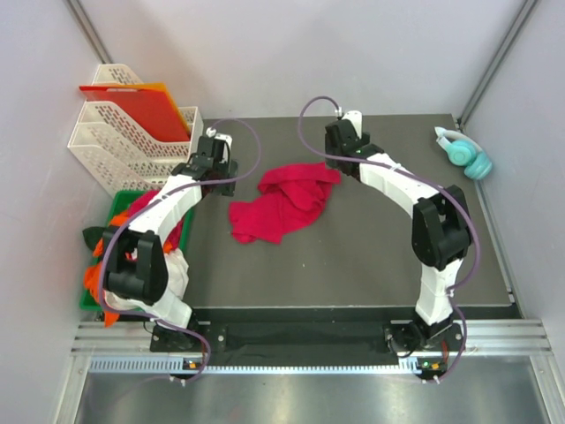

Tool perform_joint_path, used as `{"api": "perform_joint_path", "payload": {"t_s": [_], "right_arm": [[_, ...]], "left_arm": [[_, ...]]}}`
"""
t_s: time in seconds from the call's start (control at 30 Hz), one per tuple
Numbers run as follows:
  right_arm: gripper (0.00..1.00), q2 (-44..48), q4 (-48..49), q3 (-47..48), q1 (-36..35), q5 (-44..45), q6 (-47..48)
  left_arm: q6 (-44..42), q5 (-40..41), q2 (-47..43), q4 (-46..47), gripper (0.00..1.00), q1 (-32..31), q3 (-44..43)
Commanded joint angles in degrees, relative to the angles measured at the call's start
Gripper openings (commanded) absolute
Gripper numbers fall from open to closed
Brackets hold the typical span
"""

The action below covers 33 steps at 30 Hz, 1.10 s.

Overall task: Fold and stack the t-shirts
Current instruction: Move the tshirt to the center of the board, then flatten the tshirt out

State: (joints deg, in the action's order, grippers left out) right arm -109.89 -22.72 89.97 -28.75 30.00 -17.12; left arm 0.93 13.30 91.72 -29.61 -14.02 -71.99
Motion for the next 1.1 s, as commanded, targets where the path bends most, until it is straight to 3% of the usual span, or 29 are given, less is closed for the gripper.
{"api": "perform_joint_path", "payload": {"t_s": [0.0, 0.53, 1.07], "right_arm": [[0.70, -0.94, 2.85, -1.20, -0.69, -6.09, -2.56], [0.65, -4.55, 10.94, -6.74, 2.91, -18.74, -12.93], [0.59, -7.10, 14.81, -7.80, 5.64, -23.86, -16.72]], "left_arm": [[0.48, -0.29, -2.34, 3.68, 0.74, 0.31, 1.67], [0.13, -0.29, -0.67, 3.15, 0.73, 0.31, 2.29], [-0.05, 0.24, -0.40, 2.89, 0.73, 0.31, 2.90]]}}
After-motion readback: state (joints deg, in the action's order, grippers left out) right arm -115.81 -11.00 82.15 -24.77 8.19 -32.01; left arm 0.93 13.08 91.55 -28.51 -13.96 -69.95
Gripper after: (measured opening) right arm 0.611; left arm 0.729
